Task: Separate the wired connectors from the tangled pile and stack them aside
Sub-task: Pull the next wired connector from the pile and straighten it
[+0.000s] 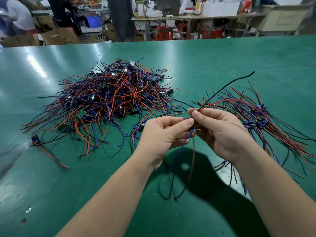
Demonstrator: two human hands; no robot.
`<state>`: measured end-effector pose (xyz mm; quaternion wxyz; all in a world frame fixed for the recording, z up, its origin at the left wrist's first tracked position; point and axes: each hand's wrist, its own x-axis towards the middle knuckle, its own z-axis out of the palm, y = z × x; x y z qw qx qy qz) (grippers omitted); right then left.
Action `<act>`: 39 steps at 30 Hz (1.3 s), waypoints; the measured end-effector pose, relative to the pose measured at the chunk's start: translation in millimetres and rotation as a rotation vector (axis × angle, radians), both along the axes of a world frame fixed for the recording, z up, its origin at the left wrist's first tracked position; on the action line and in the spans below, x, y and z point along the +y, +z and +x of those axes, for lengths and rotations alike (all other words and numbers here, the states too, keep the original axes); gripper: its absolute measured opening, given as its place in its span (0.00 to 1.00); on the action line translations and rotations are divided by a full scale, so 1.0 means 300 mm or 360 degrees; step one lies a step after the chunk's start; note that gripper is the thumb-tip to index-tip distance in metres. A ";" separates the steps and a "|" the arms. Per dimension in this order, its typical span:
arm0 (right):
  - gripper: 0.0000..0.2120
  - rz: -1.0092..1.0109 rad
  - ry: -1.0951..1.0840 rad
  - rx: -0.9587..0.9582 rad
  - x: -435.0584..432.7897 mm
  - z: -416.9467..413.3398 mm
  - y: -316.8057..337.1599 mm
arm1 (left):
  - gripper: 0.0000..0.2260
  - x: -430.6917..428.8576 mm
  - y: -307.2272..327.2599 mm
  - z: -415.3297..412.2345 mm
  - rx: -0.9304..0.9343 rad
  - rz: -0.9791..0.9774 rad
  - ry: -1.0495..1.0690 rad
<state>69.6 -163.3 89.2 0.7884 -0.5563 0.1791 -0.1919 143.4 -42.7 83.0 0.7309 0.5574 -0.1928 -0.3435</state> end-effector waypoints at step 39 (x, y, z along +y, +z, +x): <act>0.14 0.0173 0.0360 -0.0212 0.010 0.007 -0.017 | 0.12 0.015 0.007 0.021 -0.0566 -0.0337 0.0335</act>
